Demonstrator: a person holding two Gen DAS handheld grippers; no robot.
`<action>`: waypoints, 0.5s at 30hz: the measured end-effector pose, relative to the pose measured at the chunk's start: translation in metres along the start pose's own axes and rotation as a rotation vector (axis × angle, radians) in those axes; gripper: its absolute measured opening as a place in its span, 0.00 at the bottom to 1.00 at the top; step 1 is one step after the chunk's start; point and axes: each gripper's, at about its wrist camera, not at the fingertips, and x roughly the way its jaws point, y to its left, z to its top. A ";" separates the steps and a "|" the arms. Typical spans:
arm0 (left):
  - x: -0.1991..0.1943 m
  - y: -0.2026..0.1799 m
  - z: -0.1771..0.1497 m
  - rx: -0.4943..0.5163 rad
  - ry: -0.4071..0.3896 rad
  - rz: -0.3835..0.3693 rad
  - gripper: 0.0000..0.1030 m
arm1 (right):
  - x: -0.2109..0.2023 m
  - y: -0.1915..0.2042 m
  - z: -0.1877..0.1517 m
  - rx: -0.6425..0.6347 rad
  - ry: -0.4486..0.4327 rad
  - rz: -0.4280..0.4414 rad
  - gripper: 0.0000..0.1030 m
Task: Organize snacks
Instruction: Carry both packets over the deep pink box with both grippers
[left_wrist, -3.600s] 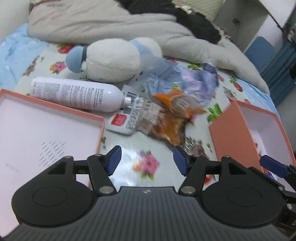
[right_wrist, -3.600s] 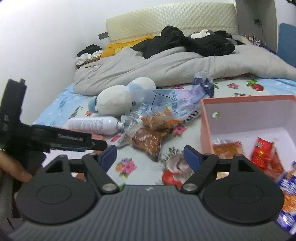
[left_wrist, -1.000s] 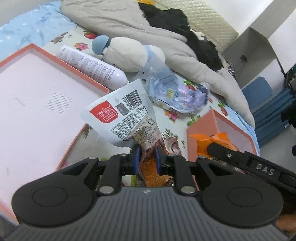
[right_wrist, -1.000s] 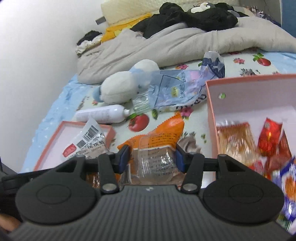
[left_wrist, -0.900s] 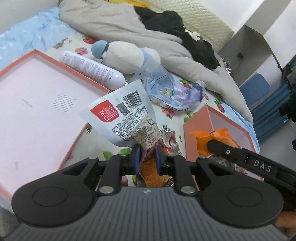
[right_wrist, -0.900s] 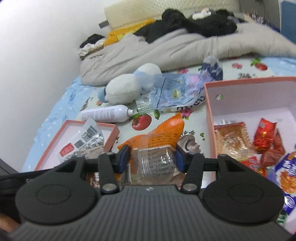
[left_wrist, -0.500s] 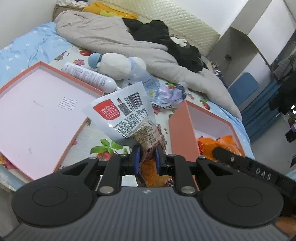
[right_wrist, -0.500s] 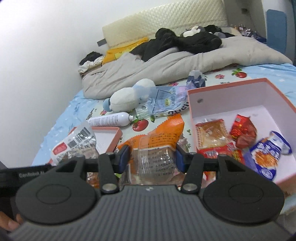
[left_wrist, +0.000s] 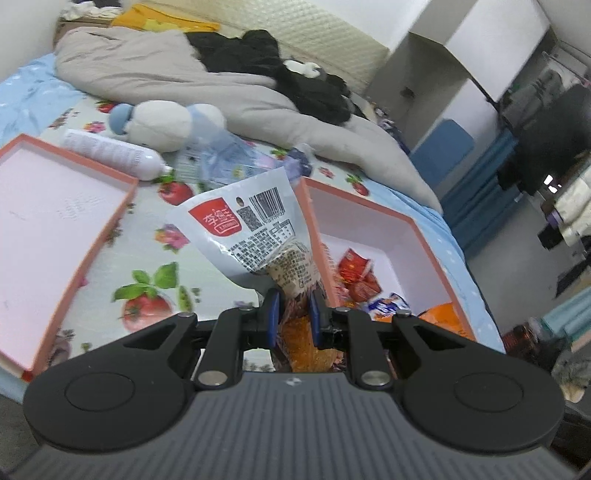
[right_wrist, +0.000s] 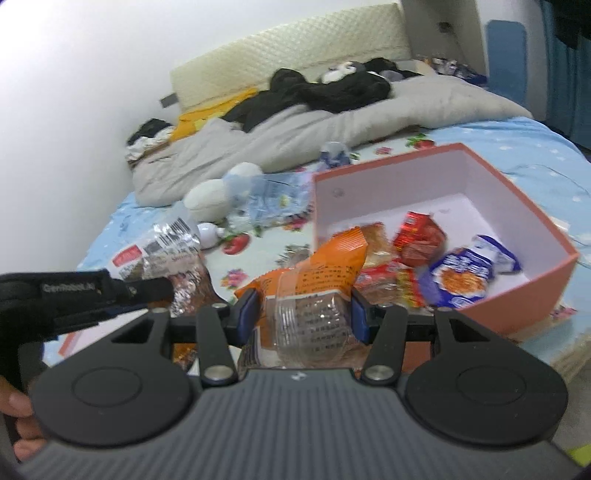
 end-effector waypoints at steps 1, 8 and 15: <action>0.004 -0.004 0.001 0.003 0.008 -0.010 0.19 | 0.000 -0.003 0.000 -0.001 0.000 -0.002 0.52; 0.033 -0.030 0.013 0.046 0.048 -0.068 0.19 | -0.005 -0.033 0.007 0.049 -0.041 -0.065 0.52; 0.087 -0.049 0.047 0.089 0.098 -0.158 0.19 | 0.011 -0.066 0.028 0.046 -0.046 -0.136 0.52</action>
